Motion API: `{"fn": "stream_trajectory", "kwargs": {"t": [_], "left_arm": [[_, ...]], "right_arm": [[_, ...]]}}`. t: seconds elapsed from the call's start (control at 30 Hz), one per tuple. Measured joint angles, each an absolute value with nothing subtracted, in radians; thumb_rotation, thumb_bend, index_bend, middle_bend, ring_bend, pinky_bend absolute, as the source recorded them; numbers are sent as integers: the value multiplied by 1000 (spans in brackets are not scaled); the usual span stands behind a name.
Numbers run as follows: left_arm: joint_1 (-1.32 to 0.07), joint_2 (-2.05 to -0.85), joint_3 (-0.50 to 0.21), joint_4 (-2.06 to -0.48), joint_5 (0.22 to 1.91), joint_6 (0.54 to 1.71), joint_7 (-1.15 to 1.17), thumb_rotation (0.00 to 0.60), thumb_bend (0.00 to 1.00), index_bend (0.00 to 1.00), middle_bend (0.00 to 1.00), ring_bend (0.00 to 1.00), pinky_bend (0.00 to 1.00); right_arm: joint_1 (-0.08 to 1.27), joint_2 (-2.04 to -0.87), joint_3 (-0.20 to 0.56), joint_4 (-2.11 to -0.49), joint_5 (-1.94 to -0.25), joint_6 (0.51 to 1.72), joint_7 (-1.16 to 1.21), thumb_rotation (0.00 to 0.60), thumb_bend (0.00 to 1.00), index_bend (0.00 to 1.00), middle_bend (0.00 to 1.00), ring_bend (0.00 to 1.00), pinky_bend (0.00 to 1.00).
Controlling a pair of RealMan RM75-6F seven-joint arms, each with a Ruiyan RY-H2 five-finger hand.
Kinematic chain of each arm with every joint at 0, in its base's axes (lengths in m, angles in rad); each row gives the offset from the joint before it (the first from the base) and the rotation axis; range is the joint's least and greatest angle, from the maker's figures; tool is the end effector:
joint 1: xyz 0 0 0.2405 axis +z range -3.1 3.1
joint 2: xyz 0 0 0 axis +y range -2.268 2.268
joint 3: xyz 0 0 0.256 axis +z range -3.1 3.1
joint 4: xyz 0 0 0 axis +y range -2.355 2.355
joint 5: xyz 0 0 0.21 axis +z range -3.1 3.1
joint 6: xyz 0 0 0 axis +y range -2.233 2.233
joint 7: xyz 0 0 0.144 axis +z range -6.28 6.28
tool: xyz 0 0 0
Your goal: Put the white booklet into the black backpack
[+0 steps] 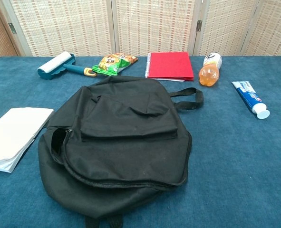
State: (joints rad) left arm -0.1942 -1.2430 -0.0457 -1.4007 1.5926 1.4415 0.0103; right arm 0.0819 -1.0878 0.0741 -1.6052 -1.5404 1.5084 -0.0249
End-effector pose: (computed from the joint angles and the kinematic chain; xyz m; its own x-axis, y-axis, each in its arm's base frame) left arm -0.3106 0.2169 0.1270 0.4937 -0.0115 0.8696 0.8539 -0.1831 -0.4872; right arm -0.3063 -0.1851 0.1739 0.4519 0.0481 0.8908 -0.8899 -0.0449 0.4539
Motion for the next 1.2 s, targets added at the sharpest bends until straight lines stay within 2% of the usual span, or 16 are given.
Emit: {"fn": "stream_trajectory", "kwargs": {"t": [0.57,0.97,1.2], "left_arm": [[-292,-1430,-19,-1009,1623,1332,-174,600,82,236,230,218,178],[-300,-1578,7,-693,1606,1302,-274,600,64,229,230,218,179],[-296,-1639,22,-588,1595,1283,-298,600,64,218,228,217,179]], "right_arm": [[82,-1083,59,-1615,-1573,1518,-13,600,0,0,52,16,0],[84,-1081,55,-1631,-1583,1517,-22,600,0,0,51,16,0],[82,-1081,53,-1634,-1582,1520,-23,600,0,0,51,16,0]]}}
